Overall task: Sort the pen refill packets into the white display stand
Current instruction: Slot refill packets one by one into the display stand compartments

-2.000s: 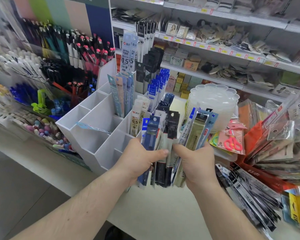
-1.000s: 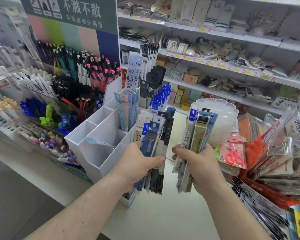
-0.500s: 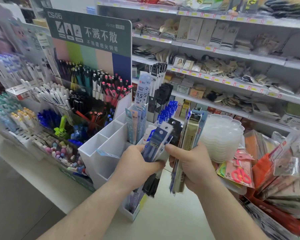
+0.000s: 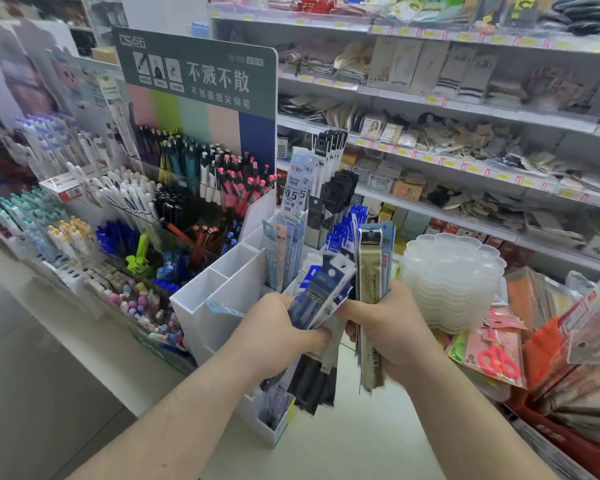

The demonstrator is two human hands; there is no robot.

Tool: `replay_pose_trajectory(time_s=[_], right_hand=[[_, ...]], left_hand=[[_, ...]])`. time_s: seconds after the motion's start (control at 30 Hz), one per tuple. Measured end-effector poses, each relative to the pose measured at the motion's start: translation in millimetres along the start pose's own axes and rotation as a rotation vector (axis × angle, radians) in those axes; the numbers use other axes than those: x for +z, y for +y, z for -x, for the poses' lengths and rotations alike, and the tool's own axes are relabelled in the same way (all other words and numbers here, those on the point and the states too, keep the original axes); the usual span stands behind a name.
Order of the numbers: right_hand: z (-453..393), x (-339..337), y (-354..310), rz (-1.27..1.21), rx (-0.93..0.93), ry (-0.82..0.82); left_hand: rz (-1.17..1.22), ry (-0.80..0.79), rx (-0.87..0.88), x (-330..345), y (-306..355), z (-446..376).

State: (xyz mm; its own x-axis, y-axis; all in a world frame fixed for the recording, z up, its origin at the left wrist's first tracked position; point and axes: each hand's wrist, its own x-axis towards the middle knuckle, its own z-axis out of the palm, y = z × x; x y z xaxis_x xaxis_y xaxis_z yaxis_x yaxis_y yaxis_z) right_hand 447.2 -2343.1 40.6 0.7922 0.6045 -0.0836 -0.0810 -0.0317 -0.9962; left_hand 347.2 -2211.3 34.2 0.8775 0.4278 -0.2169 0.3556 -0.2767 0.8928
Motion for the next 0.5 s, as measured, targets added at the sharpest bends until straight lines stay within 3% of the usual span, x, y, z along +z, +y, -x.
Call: replay_pose_trajectory(time_s=[0.1, 0.27, 0.5], right_hand=[[-6.5, -2.4, 1.0, -0.026, 0.02, 0.094], [-25.7, -17.9, -6.1, -0.2, 0.007, 0.309], [-72.6, -12.6, -27.5, -0.333, -0.082, 0.462]], left_hand=[[0.109, 0.046, 0.015, -0.9, 1.8, 0.7], [0.375, 0.271, 0.03, -13.7, 7.7, -2.1], [0.468, 0.288, 0.03, -19.5, 9.8, 0.8]])
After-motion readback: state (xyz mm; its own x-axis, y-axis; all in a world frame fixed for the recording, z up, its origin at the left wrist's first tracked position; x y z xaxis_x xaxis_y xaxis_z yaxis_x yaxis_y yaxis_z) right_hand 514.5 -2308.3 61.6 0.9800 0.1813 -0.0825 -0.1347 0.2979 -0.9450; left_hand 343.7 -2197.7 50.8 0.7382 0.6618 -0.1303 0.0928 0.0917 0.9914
